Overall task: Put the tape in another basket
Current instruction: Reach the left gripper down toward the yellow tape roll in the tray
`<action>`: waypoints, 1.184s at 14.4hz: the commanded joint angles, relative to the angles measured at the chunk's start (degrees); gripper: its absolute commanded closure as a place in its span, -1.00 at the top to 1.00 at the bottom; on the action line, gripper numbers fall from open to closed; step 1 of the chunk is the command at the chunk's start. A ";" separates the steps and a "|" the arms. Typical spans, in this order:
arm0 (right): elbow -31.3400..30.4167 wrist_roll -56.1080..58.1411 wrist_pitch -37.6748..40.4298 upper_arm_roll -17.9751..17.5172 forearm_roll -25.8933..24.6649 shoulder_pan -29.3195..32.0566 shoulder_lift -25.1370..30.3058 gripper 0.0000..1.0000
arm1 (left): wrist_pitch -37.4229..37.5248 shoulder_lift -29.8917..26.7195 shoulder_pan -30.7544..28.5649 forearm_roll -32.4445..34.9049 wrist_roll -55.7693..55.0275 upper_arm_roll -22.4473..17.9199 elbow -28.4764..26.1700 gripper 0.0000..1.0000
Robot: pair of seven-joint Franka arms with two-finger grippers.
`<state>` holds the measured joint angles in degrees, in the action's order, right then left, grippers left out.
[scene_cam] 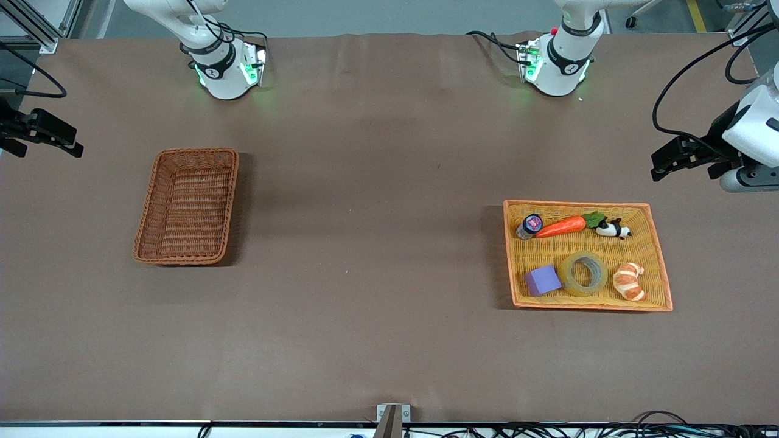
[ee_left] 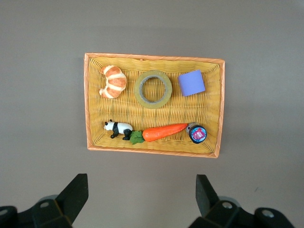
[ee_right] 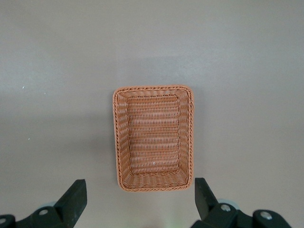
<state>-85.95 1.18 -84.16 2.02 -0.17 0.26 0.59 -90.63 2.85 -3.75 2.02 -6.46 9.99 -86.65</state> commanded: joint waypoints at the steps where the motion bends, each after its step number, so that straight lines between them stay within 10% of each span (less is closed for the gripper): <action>1: 0.70 -0.39 0.58 -0.53 0.34 0.88 -0.32 1.00 | 0.97 -1.88 -0.02 1.05 0.22 0.37 0.08 1.00; 6: 0.61 -0.39 0.58 -0.53 0.34 0.88 -0.32 1.00 | -2.51 3.72 -0.73 -0.53 -0.22 -0.32 -0.18 1.00; 17: 0.61 -0.39 0.58 -0.53 0.34 0.88 -0.24 1.00 | -45.95 18.40 -4.85 4.65 -4.00 -0.59 -22.33 1.00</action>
<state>-85.96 1.18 -84.14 2.05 -0.17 0.28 0.55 -133.54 19.51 -8.20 5.62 -10.23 9.36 -107.76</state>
